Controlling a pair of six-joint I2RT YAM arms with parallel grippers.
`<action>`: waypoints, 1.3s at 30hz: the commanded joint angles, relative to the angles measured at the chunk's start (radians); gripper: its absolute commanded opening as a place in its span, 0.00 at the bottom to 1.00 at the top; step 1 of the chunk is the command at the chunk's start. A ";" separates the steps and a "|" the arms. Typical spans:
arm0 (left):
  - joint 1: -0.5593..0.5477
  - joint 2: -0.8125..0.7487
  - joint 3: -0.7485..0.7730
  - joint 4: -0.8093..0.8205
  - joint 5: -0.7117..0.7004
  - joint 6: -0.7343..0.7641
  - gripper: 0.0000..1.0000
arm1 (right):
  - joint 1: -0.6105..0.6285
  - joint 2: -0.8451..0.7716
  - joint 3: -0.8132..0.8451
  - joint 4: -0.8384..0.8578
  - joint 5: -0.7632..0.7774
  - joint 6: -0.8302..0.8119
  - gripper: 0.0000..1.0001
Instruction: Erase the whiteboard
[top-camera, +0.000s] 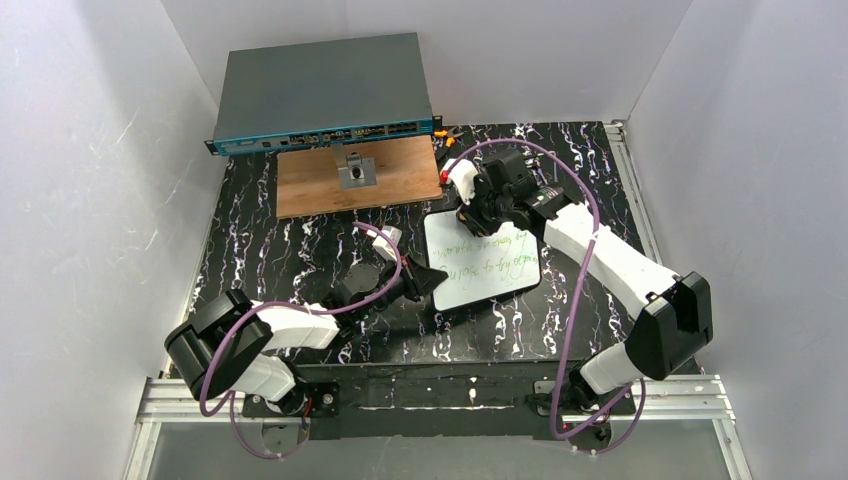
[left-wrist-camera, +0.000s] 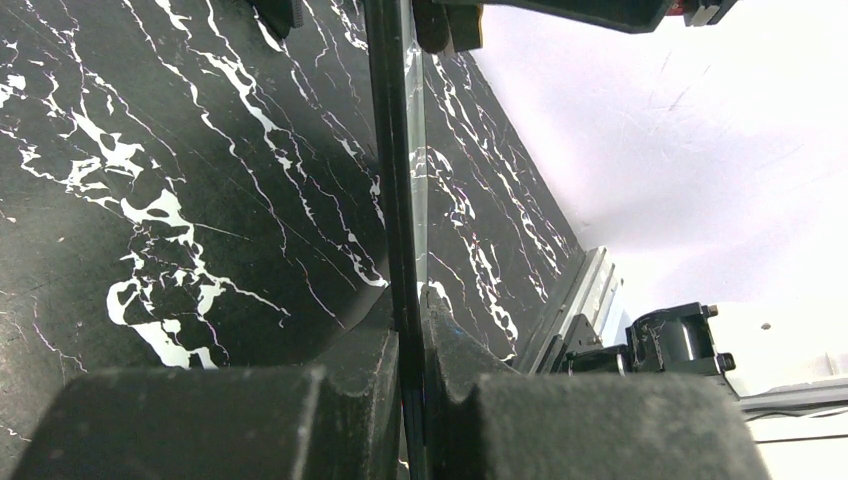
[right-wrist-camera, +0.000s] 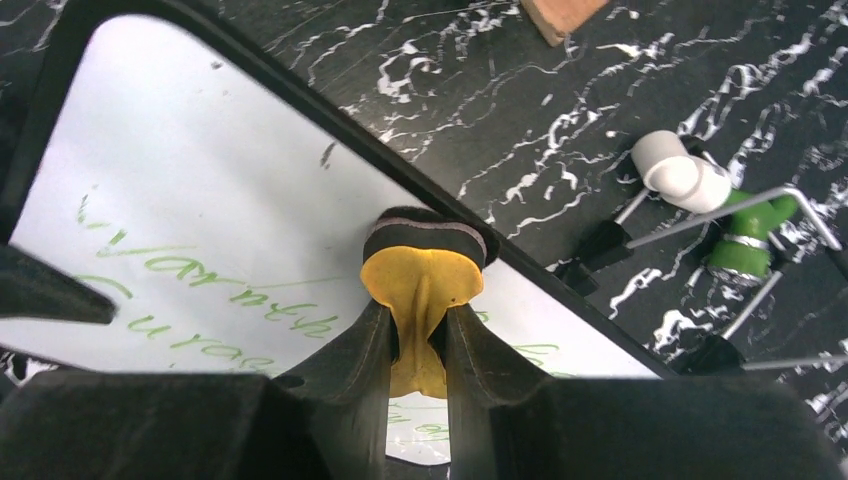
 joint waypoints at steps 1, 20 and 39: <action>-0.023 -0.011 0.010 -0.004 0.099 0.106 0.00 | -0.003 0.017 0.025 -0.113 -0.245 -0.110 0.01; -0.023 -0.010 0.013 -0.009 0.103 0.107 0.00 | 0.008 -0.003 0.003 -0.041 -0.070 -0.103 0.01; -0.023 -0.018 0.007 -0.008 0.100 0.109 0.00 | 0.063 -0.021 -0.060 0.016 0.136 -0.169 0.01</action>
